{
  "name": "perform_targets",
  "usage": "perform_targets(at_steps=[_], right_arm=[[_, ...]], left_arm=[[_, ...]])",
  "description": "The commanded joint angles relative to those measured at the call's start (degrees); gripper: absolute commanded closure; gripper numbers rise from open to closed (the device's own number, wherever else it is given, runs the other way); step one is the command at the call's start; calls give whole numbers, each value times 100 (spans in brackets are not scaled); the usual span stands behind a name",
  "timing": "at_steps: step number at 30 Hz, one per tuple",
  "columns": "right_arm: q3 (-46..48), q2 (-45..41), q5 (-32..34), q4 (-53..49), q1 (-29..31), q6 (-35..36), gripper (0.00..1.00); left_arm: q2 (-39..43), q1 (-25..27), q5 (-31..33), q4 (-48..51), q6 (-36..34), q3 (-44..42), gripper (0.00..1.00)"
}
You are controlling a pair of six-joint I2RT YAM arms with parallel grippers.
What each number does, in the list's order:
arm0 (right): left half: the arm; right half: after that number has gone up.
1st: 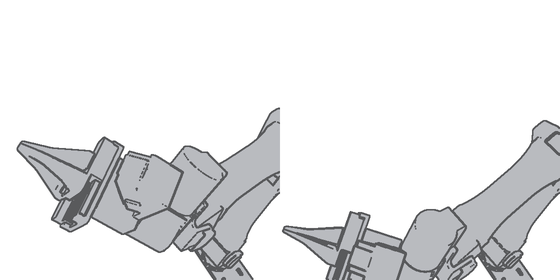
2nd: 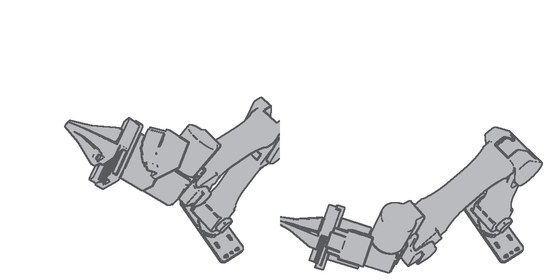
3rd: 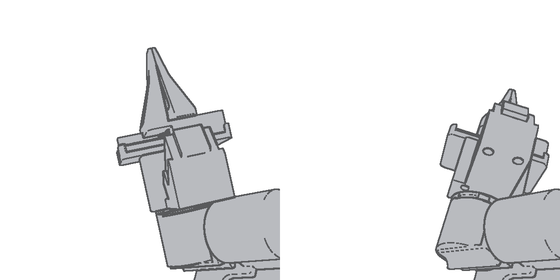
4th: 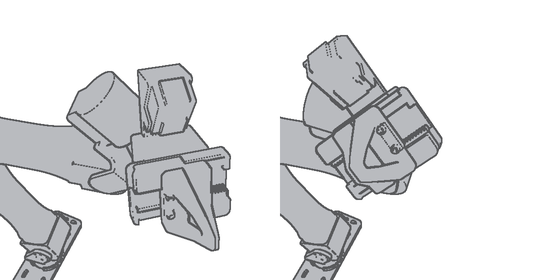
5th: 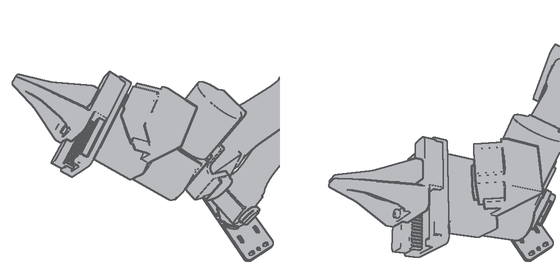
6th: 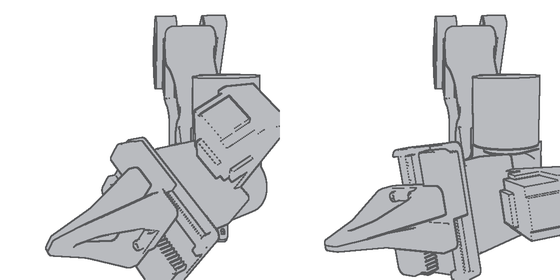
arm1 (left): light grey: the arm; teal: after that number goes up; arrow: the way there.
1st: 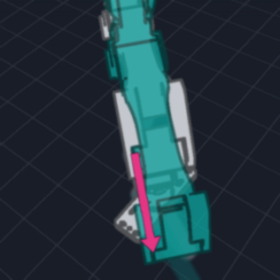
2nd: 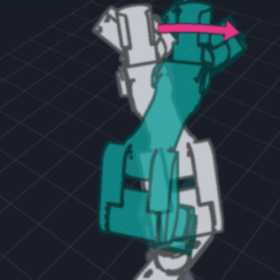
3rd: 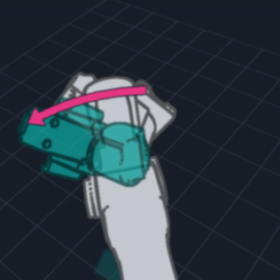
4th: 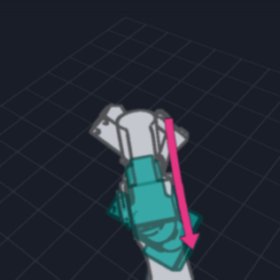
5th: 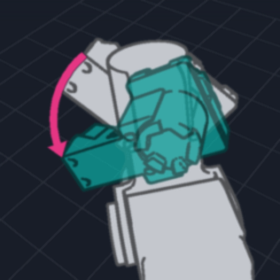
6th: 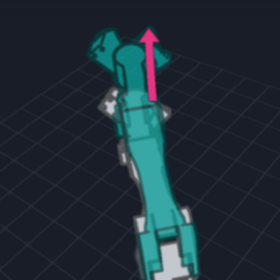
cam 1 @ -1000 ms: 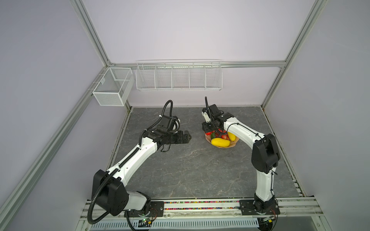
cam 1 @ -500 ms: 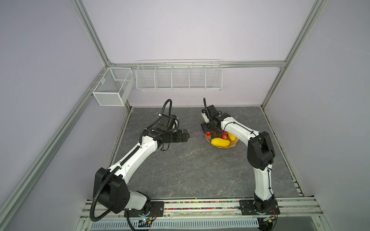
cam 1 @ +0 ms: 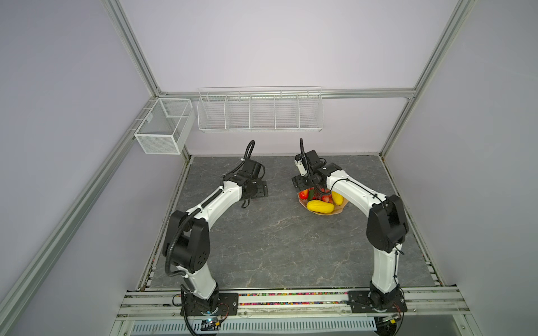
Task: Place and organize the fake fruits in the fruit bowl
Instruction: 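Grasp the far mango with the left gripper and carry it toward the bowl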
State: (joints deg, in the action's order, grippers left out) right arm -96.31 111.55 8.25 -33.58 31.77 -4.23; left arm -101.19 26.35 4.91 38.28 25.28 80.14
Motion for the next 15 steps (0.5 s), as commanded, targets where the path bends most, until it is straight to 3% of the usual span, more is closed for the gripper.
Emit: perform_targets(at_steps=[1, 7, 15], right_arm=[[521, -773, -488, 474, 78, 186, 18], [1576, -1789, -1048, 1005, 287, 306, 12], [2797, -2893, -1191, 1368, 496, -66, 0]], left_arm=[[-290, -50, 244, 85, 223, 199, 17], [-819, -314, 278, -300, 399, 368, 21], [-1622, -600, 70, -371, 358, 952, 30]])
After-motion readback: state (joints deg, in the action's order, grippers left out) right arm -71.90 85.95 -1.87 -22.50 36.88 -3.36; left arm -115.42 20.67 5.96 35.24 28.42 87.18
